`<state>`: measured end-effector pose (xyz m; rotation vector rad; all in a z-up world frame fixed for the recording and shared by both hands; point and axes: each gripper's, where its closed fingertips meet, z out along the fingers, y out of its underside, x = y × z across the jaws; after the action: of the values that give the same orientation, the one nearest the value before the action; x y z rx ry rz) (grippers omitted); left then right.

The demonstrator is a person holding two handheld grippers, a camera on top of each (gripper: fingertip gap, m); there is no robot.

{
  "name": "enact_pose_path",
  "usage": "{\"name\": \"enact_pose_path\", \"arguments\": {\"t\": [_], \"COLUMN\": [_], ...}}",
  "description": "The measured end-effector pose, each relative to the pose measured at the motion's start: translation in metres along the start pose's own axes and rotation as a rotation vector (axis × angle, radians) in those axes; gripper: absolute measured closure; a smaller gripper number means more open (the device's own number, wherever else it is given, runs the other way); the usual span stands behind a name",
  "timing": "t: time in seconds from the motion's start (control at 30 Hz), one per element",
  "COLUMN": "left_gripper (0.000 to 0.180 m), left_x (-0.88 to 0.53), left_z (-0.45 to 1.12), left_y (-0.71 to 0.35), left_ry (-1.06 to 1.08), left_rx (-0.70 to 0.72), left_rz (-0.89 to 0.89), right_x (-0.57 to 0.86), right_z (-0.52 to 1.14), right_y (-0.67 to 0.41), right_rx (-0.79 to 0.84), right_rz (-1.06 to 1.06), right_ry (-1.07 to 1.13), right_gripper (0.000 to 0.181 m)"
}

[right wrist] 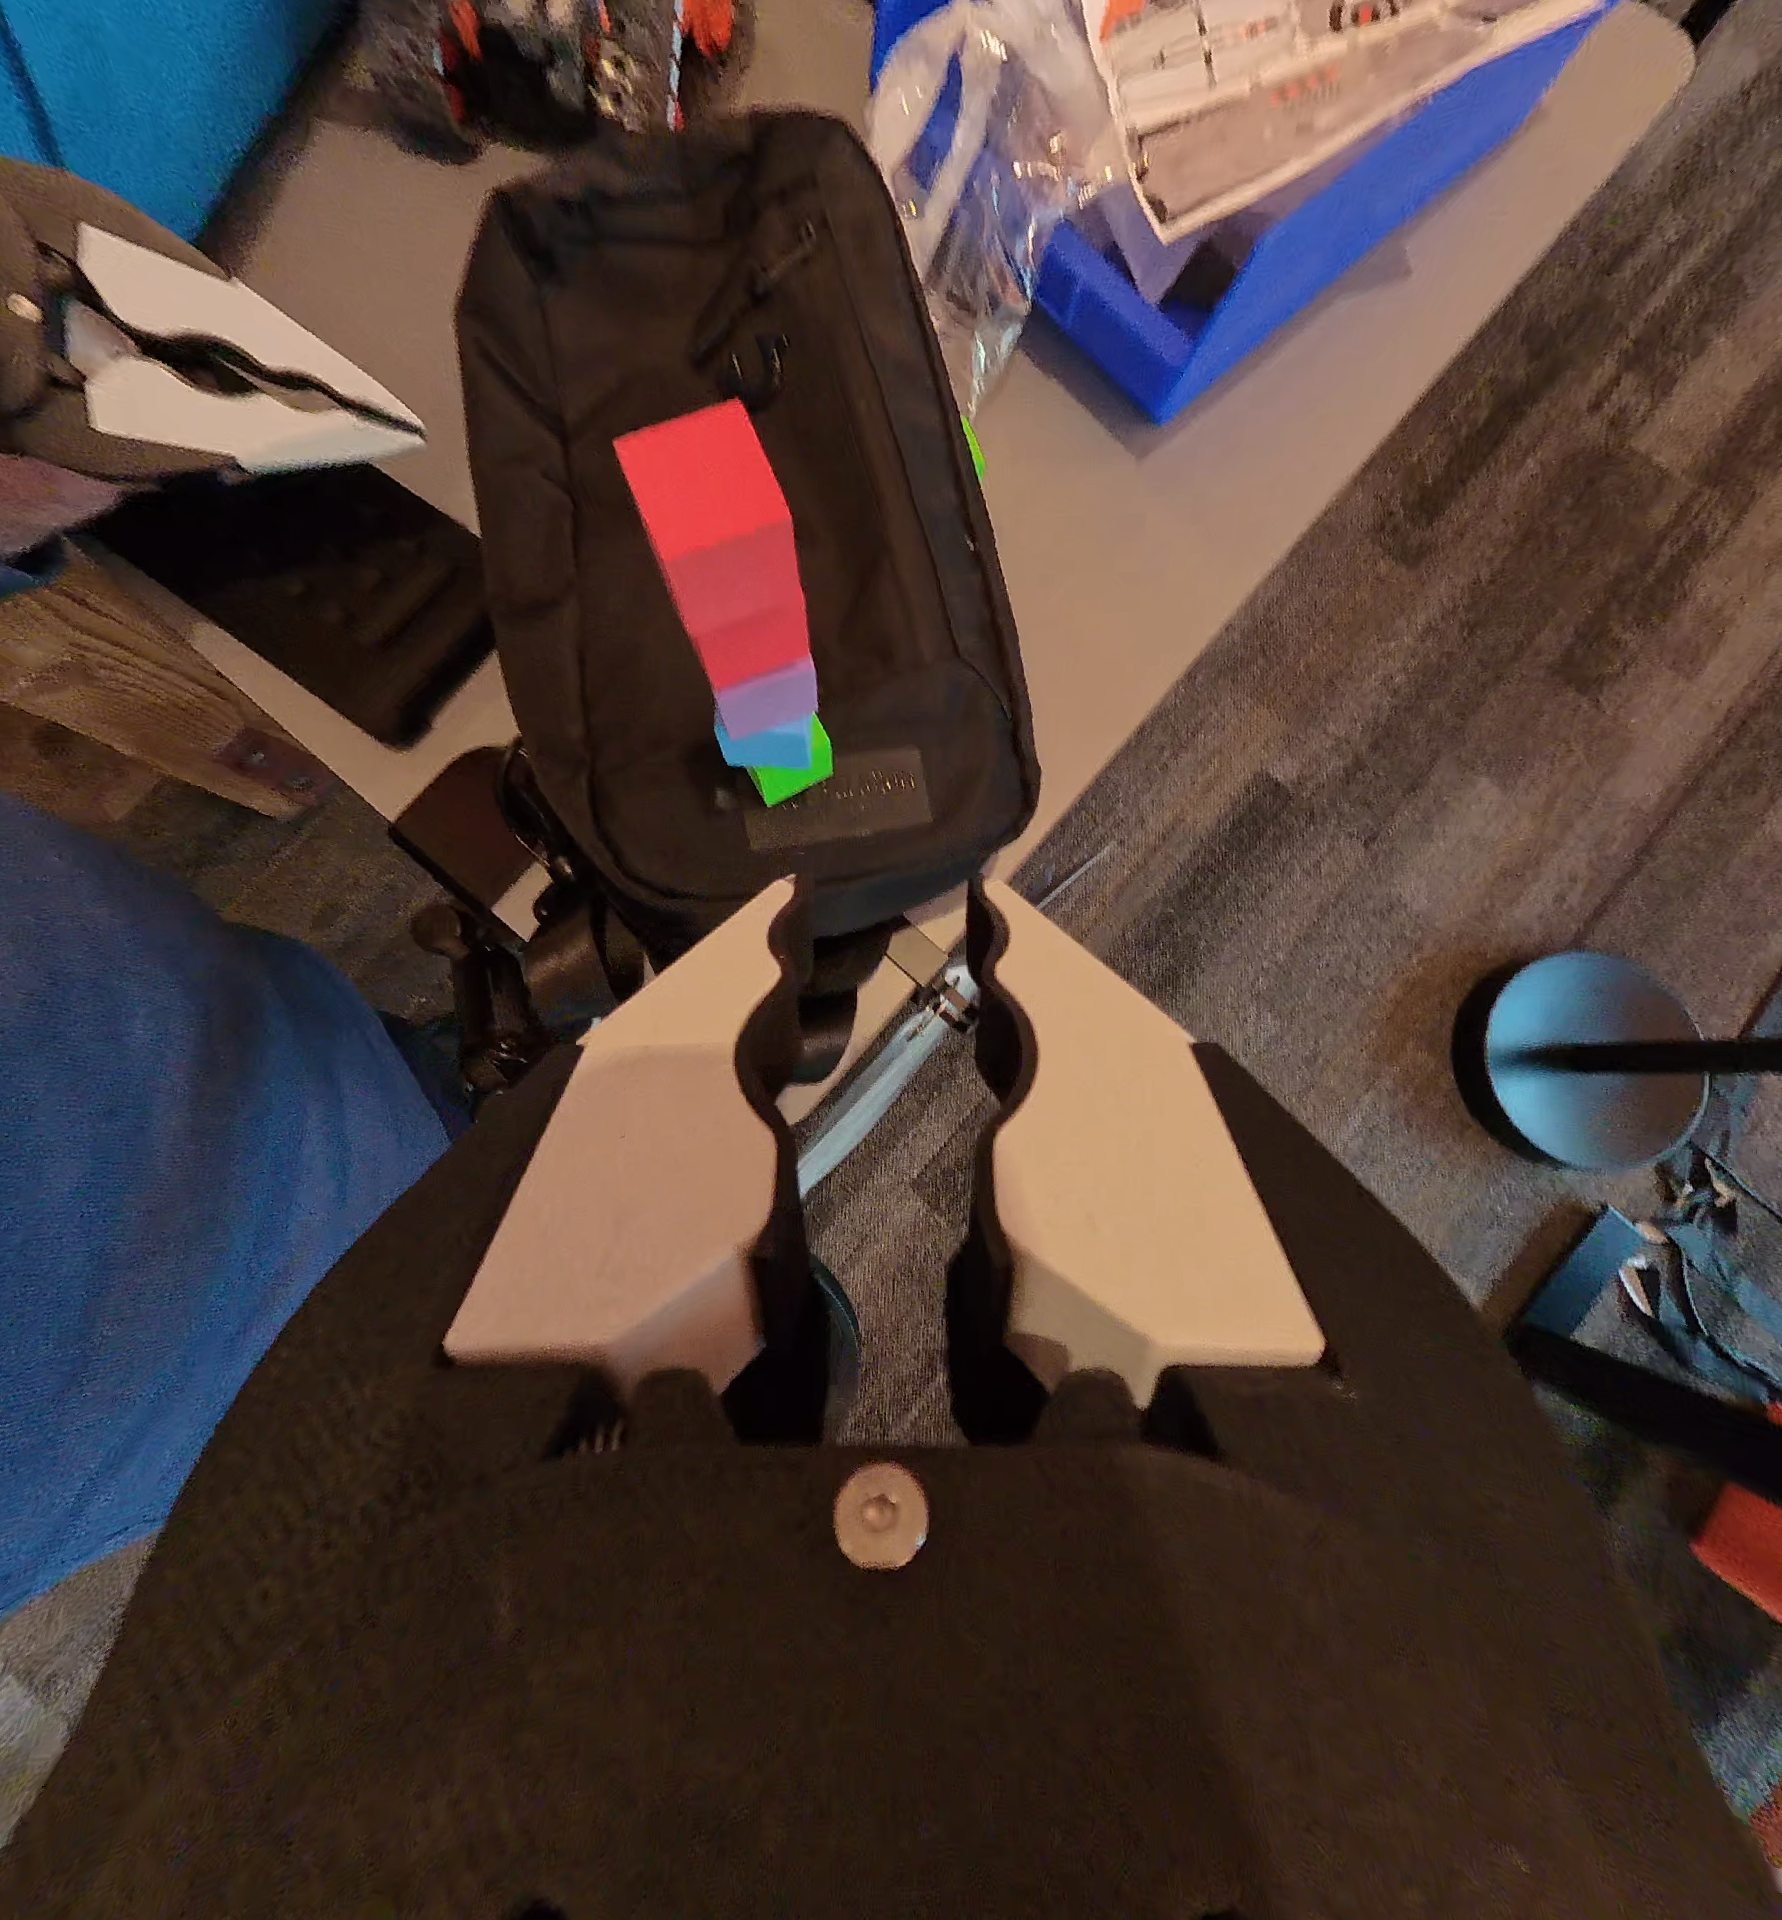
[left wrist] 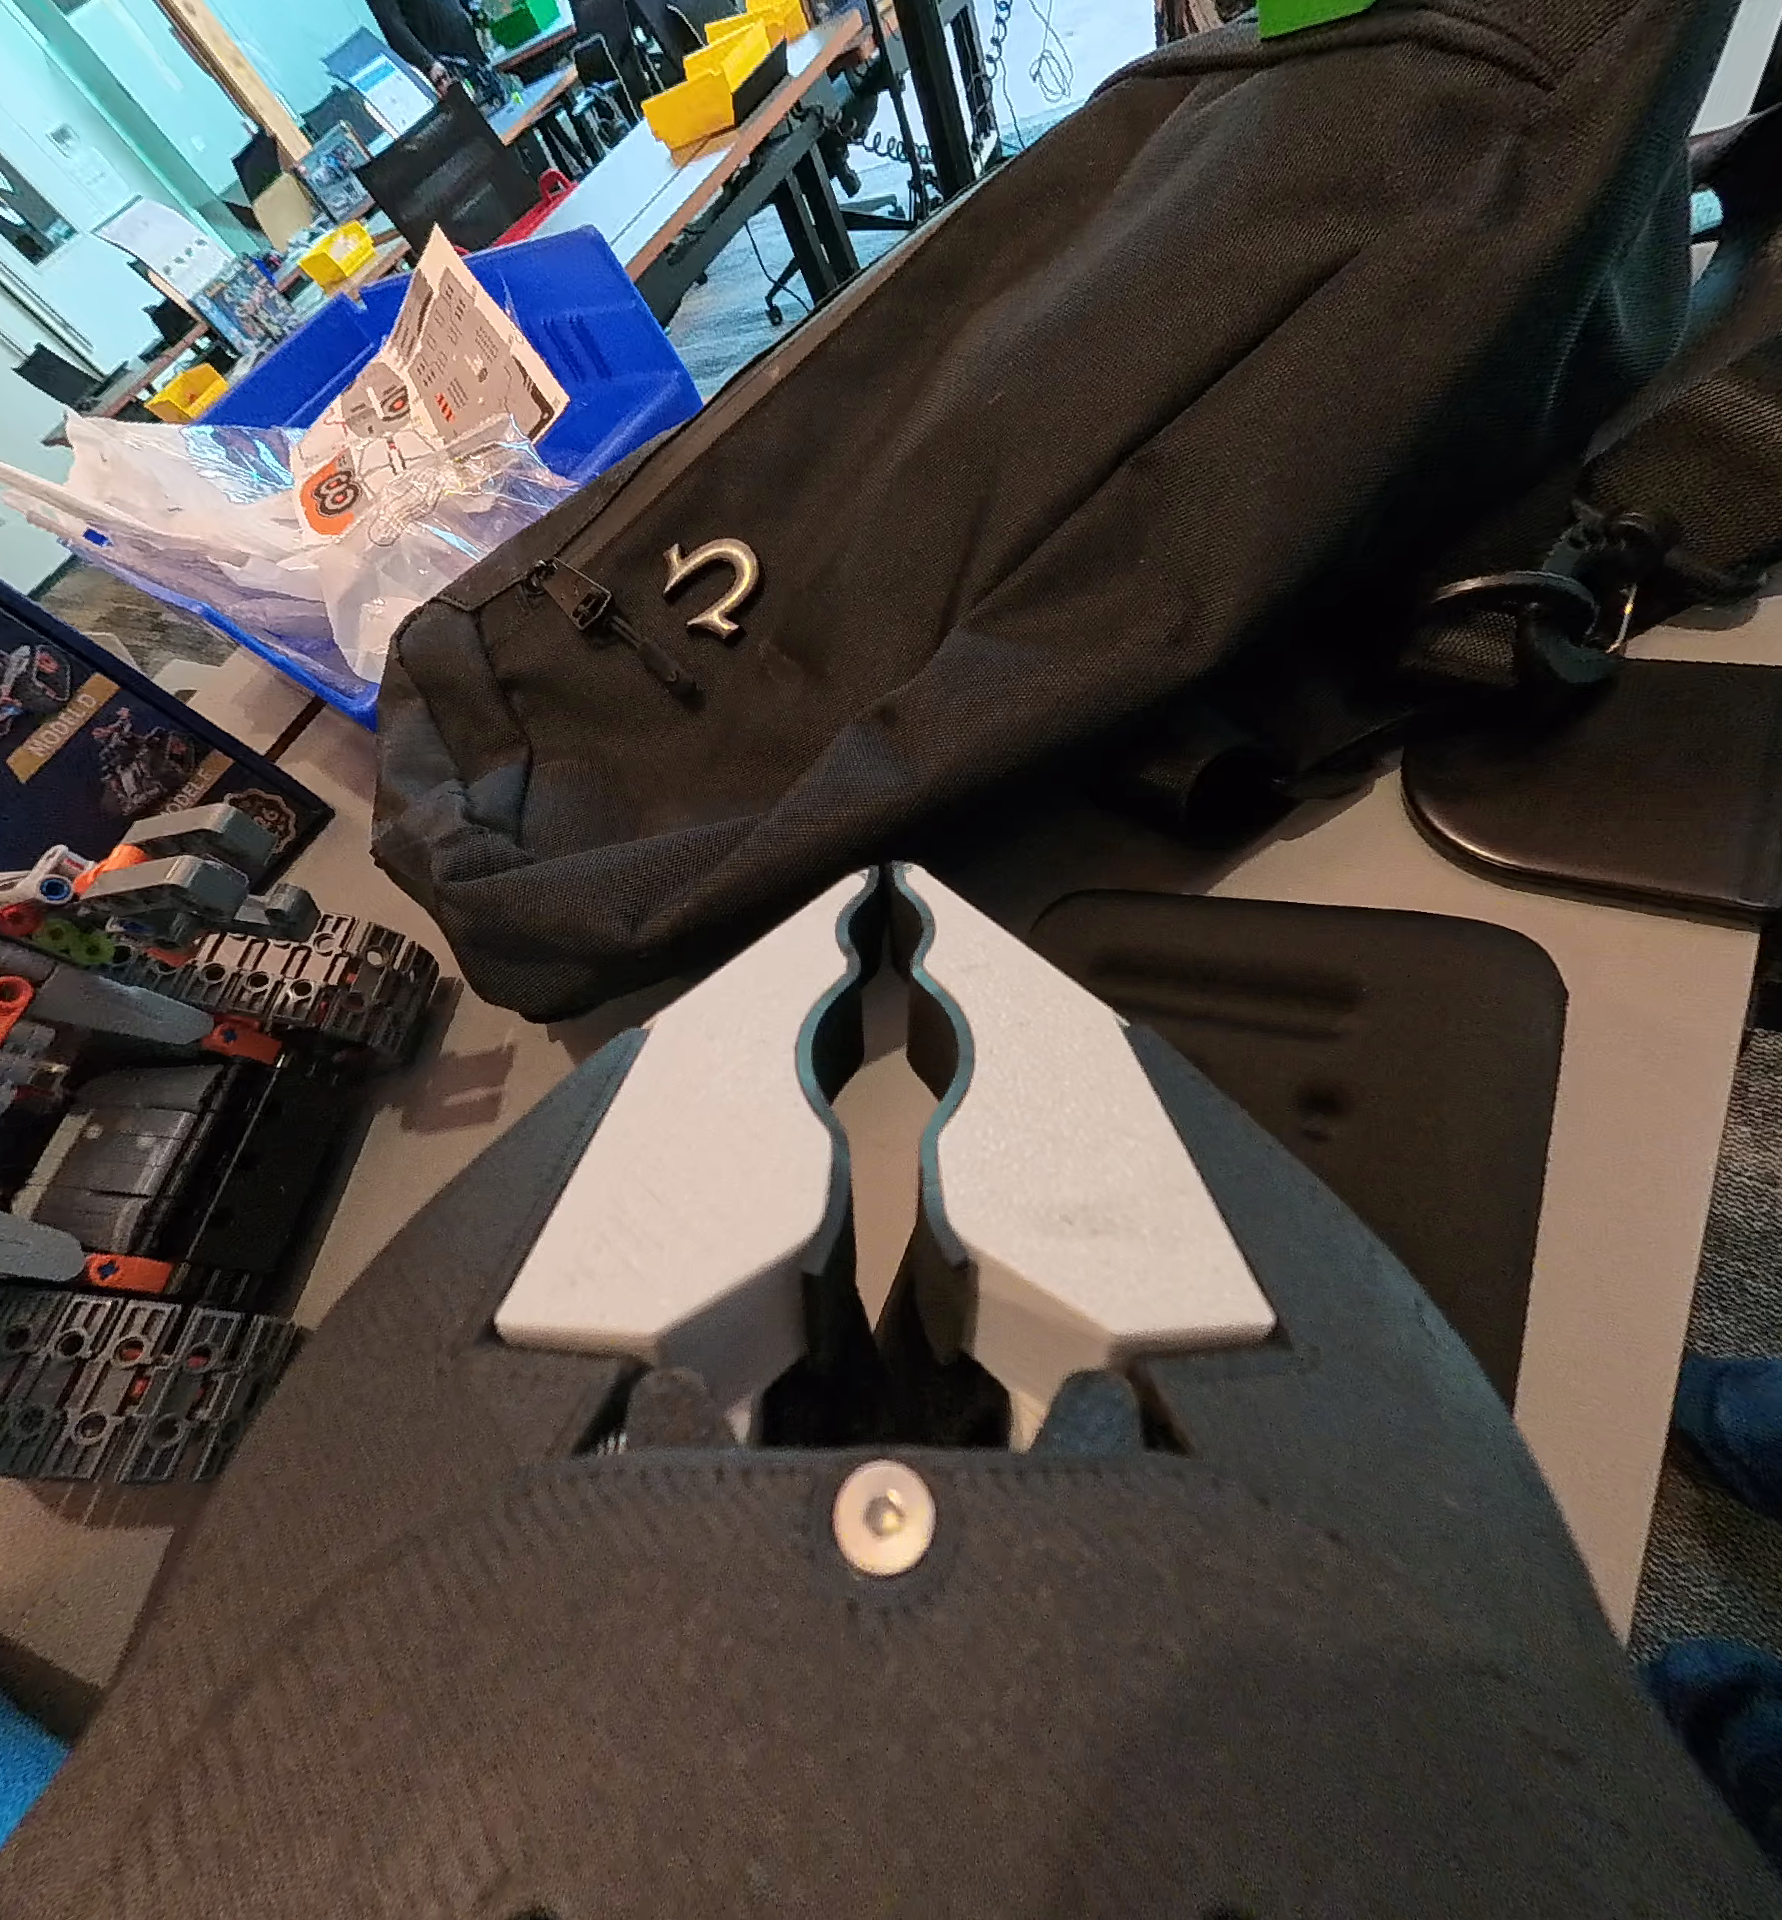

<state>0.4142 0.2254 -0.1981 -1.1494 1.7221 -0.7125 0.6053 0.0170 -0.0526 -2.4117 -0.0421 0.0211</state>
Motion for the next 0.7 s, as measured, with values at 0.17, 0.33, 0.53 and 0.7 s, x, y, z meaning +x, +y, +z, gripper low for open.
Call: {"name": "enact_pose_path", "arguments": {"t": [0.17,0.33,0.53,0.7], "left_gripper": [0.180,0.180,0.180,0.180], "left_x": [0.003,0.005,0.008,0.012], "left_z": [0.000,-0.001,-0.002,-0.005], "left_y": [0.000,-0.001,-0.003,-0.007], "left_ry": [0.007,0.014,0.020,0.035], "left_rx": [-0.003,0.005,0.018,0.039], "left_rz": [0.019,0.026,0.039,0.049], "right_x": [-0.001,-0.017,-0.026,-0.047], "right_z": [0.030,0.064,0.101,0.128], "right_y": [0.030,0.043,0.044,0.003], "right_rx": [-0.124,-0.235,-0.387,-0.465], "right_rz": [-0.005,-0.014,-0.045,-0.154], "right_ry": [0.012,-0.078,-0.146,-0.166], "right_gripper": [0.152,0.170,0.181,0.181]}}
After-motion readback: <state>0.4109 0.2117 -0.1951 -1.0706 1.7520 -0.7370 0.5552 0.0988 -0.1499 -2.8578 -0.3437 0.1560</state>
